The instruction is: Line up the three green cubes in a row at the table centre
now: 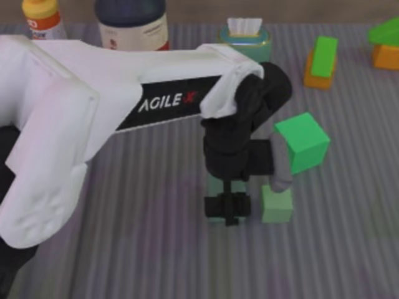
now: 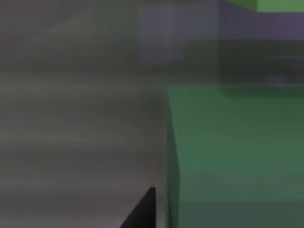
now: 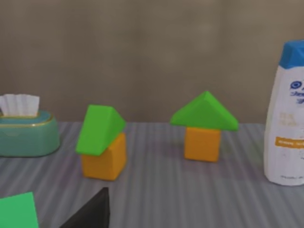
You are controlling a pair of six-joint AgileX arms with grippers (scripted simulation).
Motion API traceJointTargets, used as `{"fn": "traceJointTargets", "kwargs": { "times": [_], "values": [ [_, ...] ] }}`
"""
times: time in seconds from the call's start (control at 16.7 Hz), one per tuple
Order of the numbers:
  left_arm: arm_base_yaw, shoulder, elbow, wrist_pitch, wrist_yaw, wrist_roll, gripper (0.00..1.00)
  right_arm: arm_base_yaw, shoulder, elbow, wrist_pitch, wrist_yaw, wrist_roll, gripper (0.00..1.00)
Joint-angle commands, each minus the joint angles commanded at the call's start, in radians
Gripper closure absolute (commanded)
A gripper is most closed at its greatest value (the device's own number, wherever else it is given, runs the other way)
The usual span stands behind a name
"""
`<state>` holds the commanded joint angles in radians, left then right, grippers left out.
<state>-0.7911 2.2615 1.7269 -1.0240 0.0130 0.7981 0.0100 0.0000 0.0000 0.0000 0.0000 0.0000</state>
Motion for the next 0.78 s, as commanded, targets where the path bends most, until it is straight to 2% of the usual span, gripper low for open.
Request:
{"fn": "traceJointTargets", "kwargs": {
  "times": [0.06, 0.12, 0.78],
  "values": [
    [0.0, 0.0, 0.0, 0.0, 0.0, 0.0, 0.02, 0.0, 0.0, 0.0, 0.0, 0.0, 0.0, 0.0],
    [0.0, 0.0, 0.0, 0.0, 0.0, 0.0, 0.0, 0.0, 0.0, 0.0, 0.0, 0.0, 0.0, 0.0],
    [0.004, -0.008, 0.039, -0.042, -0.001, 0.002, 0.0, 0.0, 0.0, 0.0, 0.0, 0.0, 0.0, 0.0]
  ]
}}
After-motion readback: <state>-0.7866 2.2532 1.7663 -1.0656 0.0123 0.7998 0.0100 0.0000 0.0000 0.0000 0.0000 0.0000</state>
